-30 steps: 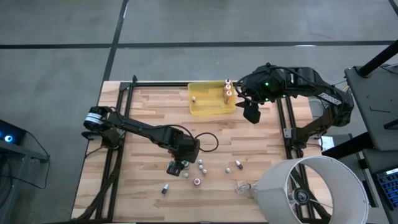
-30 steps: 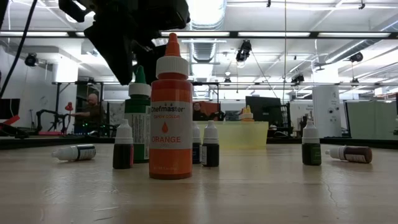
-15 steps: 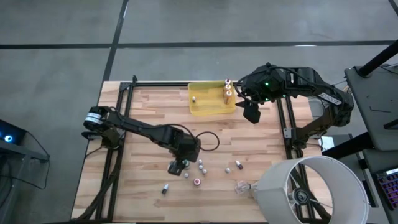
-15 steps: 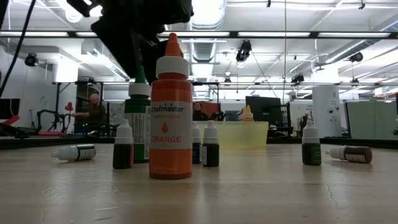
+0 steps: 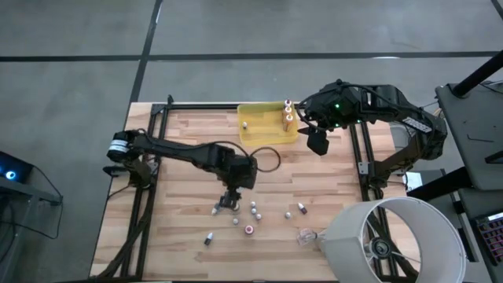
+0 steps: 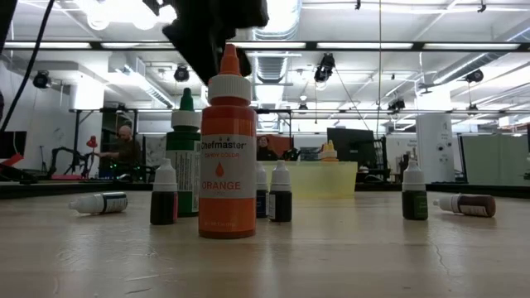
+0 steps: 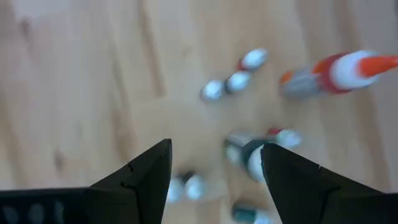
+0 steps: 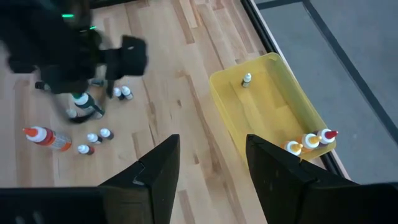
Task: Pick & Place food coloring
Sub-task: Put the top small violet food coloring bottle into the yellow bin
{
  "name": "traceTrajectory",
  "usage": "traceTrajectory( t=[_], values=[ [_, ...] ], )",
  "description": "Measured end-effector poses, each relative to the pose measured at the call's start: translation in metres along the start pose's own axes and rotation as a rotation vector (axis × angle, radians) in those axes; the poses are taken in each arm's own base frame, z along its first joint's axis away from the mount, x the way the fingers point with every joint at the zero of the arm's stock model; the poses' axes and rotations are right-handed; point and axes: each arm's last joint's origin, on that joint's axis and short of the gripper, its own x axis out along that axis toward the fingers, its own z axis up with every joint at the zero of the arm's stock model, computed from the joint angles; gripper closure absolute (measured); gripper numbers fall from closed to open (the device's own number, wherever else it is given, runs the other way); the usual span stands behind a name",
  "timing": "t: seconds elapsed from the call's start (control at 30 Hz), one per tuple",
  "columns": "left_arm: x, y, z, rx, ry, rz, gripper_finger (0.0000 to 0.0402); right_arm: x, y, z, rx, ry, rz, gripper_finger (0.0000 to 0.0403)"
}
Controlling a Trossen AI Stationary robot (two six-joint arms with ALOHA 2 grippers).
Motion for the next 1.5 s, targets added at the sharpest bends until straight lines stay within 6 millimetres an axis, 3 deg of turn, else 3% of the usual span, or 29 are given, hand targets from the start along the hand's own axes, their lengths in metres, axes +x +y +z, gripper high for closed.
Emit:
traceTrajectory(
  t=[0.23, 0.83, 1.5],
  values=[
    [0.0, 0.018, -0.015, -0.069, 0.108, 0.012, 0.0184, 0.0, 0.0, 0.0, -0.003, 0.0, 0.0, 0.0229],
    [0.038, 0.02, -0.059, -0.195, 0.292, -0.026, 0.0184, 0.0, 0.0, 0.0, -0.022, 0.002, 0.001, 0.0229],
    [0.041, 0.031, -0.047, -0.116, 0.147, 0.058, 0.0184, 0.001, -0.001, 0.0, -0.02, 0.0, -0.024, 0.0229]
  ],
)
